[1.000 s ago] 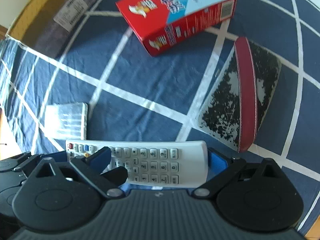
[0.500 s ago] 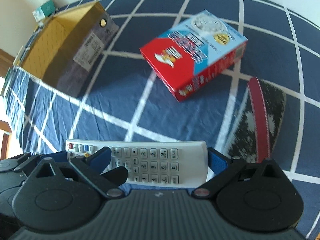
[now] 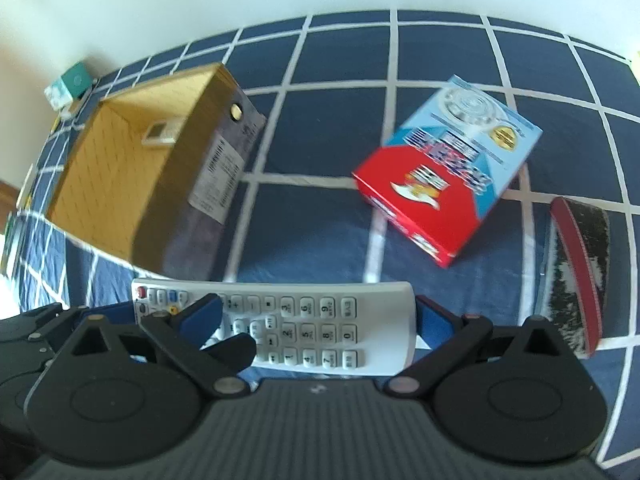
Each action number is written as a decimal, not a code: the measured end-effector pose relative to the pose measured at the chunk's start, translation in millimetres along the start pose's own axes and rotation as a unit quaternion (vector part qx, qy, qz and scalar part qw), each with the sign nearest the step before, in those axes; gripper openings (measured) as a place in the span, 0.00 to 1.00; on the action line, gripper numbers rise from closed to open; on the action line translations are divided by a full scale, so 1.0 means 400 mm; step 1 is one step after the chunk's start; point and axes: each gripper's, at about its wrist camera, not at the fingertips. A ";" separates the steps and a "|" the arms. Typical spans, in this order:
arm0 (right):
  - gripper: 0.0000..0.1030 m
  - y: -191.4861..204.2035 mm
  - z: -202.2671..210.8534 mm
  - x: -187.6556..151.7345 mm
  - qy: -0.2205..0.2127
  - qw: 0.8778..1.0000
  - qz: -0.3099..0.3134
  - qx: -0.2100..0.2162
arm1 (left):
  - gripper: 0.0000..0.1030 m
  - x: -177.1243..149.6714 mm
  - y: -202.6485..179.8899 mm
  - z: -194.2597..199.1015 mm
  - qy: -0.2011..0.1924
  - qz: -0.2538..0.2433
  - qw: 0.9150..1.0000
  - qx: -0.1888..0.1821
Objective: Organize objects
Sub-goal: 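Lift and carry the TV remote with the right tool over the box, then lower the TV remote into the box beside the other remote, open right tool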
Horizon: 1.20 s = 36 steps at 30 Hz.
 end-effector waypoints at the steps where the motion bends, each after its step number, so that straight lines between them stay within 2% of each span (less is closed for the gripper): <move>1: 0.97 0.019 0.000 0.004 -0.004 1.000 -0.005 -0.002 | 0.93 0.007 0.015 0.006 -0.002 -0.005 1.000 -0.002; 9: 0.97 0.164 -0.014 0.030 -0.027 0.999 -0.034 -0.015 | 0.93 0.065 0.154 0.038 -0.008 -0.042 0.999 -0.017; 16: 0.97 0.297 -0.048 0.045 -0.040 0.998 -0.045 -0.019 | 0.93 0.107 0.288 0.057 -0.014 -0.054 0.998 -0.021; 27: 0.97 0.496 -0.142 0.093 -0.040 0.999 -0.031 -0.017 | 0.93 0.166 0.488 0.049 -0.019 -0.037 0.999 -0.017; 36: 0.97 0.584 -0.247 0.160 -0.025 0.999 -0.018 -0.016 | 0.93 0.240 0.604 -0.019 -0.007 -0.023 1.000 -0.015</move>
Point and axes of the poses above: each gripper's, at about its wrist camera, not at the fingertips, and z roughly against the way its jaws point, y to its left, x to its top, and after that the axes turned 8 degrees about -y, right-handed
